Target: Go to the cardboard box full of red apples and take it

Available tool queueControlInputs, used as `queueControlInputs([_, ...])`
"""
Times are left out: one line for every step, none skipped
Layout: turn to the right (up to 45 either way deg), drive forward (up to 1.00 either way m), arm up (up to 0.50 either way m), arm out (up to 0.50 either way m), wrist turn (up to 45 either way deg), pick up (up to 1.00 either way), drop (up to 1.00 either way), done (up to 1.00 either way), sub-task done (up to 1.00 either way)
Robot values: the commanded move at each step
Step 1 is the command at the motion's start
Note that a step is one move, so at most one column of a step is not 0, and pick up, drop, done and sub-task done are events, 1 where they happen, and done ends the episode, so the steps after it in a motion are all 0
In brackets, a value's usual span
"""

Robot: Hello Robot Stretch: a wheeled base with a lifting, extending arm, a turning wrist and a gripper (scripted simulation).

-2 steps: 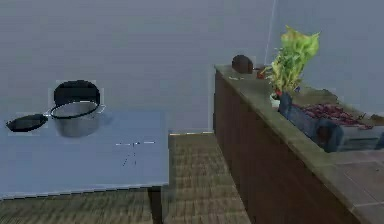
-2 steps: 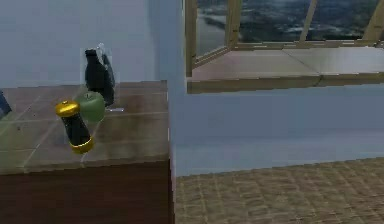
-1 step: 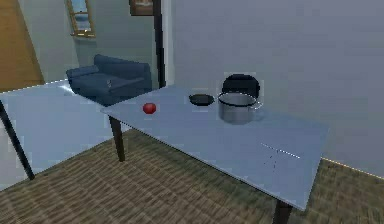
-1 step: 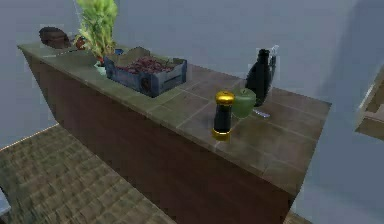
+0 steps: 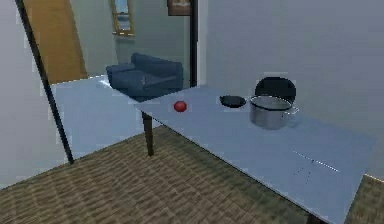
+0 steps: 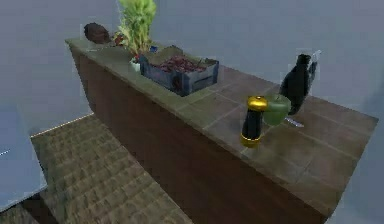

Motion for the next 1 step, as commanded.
queueControlInputs([45.0,0.00,0.00,0.00,0.0,0.00,0.00,0.00,0.00])
